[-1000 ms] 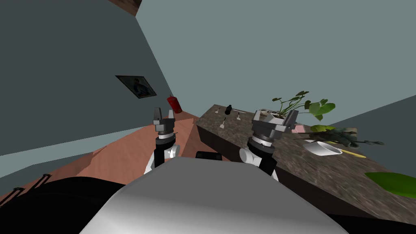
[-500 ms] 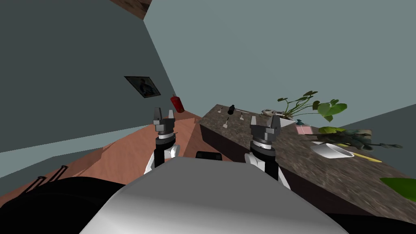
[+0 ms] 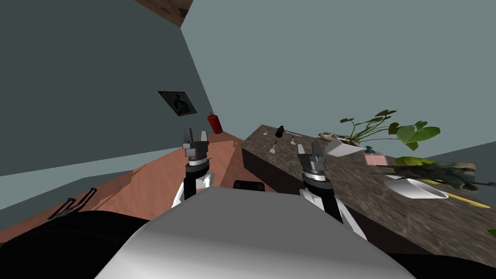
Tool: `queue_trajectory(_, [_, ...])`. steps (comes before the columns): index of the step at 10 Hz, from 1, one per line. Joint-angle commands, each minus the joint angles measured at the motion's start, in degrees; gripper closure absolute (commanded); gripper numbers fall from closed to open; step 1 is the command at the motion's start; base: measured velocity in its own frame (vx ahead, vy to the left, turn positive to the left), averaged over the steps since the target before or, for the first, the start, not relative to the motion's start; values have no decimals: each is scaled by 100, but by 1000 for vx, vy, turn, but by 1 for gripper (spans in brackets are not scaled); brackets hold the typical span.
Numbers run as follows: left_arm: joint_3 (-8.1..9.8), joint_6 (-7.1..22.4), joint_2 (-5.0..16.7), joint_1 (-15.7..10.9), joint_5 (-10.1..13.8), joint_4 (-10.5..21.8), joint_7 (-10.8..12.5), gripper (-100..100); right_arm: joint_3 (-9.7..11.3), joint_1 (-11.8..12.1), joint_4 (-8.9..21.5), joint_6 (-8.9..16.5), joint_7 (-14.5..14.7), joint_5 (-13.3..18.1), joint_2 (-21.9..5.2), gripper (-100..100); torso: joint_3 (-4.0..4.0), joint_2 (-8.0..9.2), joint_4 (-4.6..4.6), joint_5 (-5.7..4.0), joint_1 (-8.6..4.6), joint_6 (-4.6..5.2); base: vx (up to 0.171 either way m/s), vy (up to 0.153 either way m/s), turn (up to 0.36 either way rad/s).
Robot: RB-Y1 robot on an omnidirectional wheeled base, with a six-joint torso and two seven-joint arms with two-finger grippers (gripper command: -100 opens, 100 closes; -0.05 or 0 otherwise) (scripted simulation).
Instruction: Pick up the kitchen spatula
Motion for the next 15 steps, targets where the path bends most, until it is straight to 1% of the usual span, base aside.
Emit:
queue_trajectory(1, [0,0,0,0,0,0,0,0,-155,204,196,1,66,144,-286,-100,0,0,0,0,0,0,6,50,117])
queue_trajectory(2, [0,0,0,0,0,0,0,0,-155,204,196,1,66,144,-369,-100,1,1,0,-1,-1,-1,5,41,51])
queue_trajectory(3, [0,0,0,0,0,0,0,0,-281,379,372,29,138,292,-583,-100,1,1,0,-1,-3,0,6,62,118])
queue_trajectory(4, [0,0,0,0,0,0,0,0,-281,379,372,29,138,292,-673,-100,1,2,0,0,3,-1,7,46,73])
queue_trajectory(5, [0,0,0,0,0,0,0,0,-405,564,556,66,219,453,-872,-100,0,1,0,-1,-1,0,15,57,136])
queue_trajectory(6, [0,0,0,0,0,0,0,0,-405,564,556,66,219,453,-989,-100,-1,-2,0,0,1,-2,16,49,69])
queue_trajectory(7, [0,0,0,0,0,0,0,0,-524,758,745,114,309,629,-1197,-100,-1,-2,0,0,-1,0,17,62,170])
queue_trajectory(8, [0,0,0,0,0,0,0,0,-524,758,745,114,309,629,-1319,-100,-2,-3,-1,0,3,-2,16,41,70])
queue_trajectory(9, [0,0,0,0,0,0,0,0,-638,960,938,171,407,819,-1506,-100,-1,-2,0,0,-3,0,15,47,146])
queue_trajectory(10, [0,0,0,0,0,0,0,0,-638,960,938,171,407,819,-1660,-100,-1,-2,-1,-1,-2,-2,16,40,79])
queue_trajectory(11, [0,0,0,0,0,0,0,0,-744,1156,1131,239,513,1022,-1847,-100,-2,-3,0,-1,-4,0,15,52,208])
queue_trajectory(12, [0,0,0,0,0,0,0,0,-744,1169,1131,239,513,1022,-2012,-100,-2,-2,-1,0,-1,-3,22,41,86])
queue_trajectory(13, [0,0,0,0,0,0,0,0,-842,1379,1324,316,627,1236,-2182,-100,-2,-4,-1,0,-3,1,34,47,161])
queue_trajectory(14, [0,0,0,0,0,0,0,0,-842,1383,1324,316,627,1236,-2374,-100,-4,-8,-2,-1,-3,-2,26,34,85])
queue_trajectory(15, [0,0,0,0,0,0,0,0,-931,1563,1513,402,747,1459,-2568,-100,-4,-7,-1,-1,-6,1,32,41,177])
